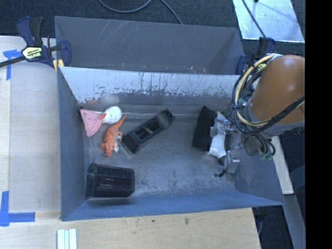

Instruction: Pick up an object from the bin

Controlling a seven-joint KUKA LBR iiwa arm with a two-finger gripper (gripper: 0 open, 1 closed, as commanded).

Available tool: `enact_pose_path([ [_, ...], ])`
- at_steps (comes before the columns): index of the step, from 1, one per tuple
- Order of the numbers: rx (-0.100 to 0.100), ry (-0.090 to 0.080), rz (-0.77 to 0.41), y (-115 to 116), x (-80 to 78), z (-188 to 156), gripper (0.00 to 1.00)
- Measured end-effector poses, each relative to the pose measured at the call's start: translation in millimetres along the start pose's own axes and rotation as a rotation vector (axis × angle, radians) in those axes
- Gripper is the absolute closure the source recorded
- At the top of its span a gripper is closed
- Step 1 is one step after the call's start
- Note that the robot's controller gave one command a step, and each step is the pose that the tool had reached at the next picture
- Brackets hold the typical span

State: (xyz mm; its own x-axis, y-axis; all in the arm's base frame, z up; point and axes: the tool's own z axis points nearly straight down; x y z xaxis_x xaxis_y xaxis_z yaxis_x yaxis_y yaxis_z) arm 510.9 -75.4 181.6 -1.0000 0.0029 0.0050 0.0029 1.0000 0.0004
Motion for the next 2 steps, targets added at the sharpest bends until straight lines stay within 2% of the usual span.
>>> enact_pose_path([
  [1,0.001,-0.008,-0.002,0,-1.7,-5,0.0],
  [2,0.002,-0.01,-0.11,-28,-50.6,24,0.0],
])
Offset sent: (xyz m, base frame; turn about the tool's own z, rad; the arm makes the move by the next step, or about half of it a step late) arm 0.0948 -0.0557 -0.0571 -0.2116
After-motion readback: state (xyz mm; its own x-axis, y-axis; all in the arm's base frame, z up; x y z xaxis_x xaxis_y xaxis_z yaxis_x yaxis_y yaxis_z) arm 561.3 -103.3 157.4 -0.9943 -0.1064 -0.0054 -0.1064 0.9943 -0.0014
